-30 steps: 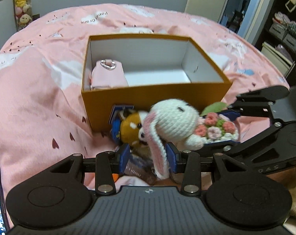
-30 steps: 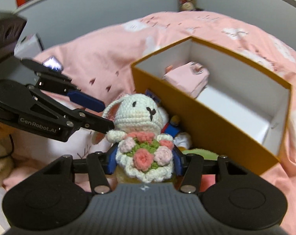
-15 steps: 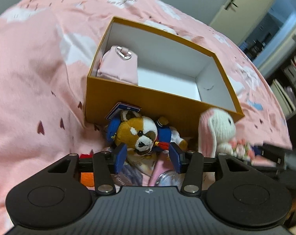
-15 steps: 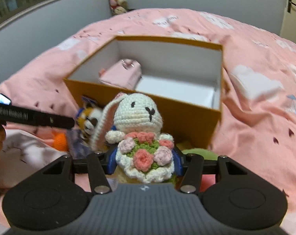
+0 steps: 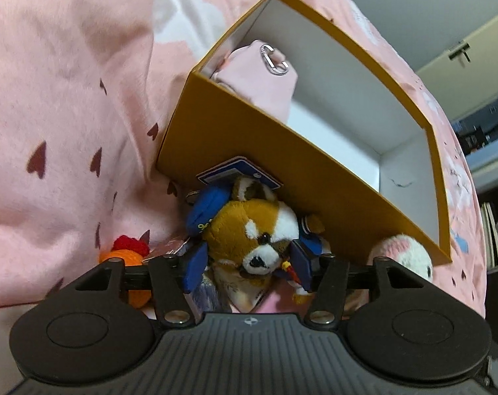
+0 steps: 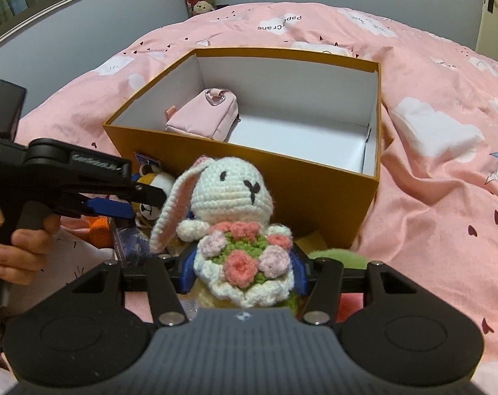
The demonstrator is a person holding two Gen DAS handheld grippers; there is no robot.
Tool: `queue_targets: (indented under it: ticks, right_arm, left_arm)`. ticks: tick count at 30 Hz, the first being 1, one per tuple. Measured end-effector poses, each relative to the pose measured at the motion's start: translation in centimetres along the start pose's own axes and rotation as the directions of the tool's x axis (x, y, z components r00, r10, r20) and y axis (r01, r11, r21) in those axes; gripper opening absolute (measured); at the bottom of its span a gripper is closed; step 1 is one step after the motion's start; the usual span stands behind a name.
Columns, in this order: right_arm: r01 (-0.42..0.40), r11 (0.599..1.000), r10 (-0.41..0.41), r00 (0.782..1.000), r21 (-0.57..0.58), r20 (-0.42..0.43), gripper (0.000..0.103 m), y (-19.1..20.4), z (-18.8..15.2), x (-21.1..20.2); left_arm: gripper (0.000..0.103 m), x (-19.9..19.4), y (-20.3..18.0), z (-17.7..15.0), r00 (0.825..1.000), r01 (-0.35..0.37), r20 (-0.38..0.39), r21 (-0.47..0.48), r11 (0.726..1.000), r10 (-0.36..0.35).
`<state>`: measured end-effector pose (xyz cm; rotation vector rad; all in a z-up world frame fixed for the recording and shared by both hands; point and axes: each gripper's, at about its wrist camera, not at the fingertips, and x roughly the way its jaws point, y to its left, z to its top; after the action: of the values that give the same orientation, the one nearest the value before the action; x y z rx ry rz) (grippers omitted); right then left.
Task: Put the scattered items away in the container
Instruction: 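Lift the bunny with the right tool while the left tool grasps the brown sailor dog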
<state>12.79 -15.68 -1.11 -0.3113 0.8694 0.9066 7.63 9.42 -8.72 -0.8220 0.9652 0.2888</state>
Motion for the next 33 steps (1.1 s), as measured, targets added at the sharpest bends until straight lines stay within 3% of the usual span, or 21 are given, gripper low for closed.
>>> queue_targets:
  ticks: [9,20,28,33]
  right_arm:
    - [-0.014,1.0,0.014,1.0,0.013,-0.016,0.058,0.0,0.2,0.4]
    - [-0.013,0.999,0.012,1.0,0.036,0.004,0.058,0.0,-0.1,-0.5]
    - [-0.03,0.999,0.028,0.999,0.037,0.042,0.058,0.1,0.1,-1.9]
    - [-0.045,0.998,0.041,0.996,0.044,0.078,0.058,0.2,0.5,-3.2]
  left_arm:
    - [0.075,2.3,-0.6,0.0,1.0,-0.025,0.016,0.044,0.999,0.024]
    - [0.058,1.1,-1.2,-1.4,0.997,-0.057,0.067,0.191,0.98,0.045]
    - [0.057,-2.6,-2.2,-2.5,0.991,-0.066,0.134,0.331,0.941,0.023]
    - [0.057,-5.9,-3.7,-2.4,0.983,-0.082,0.186,0.448,0.89,-0.003]
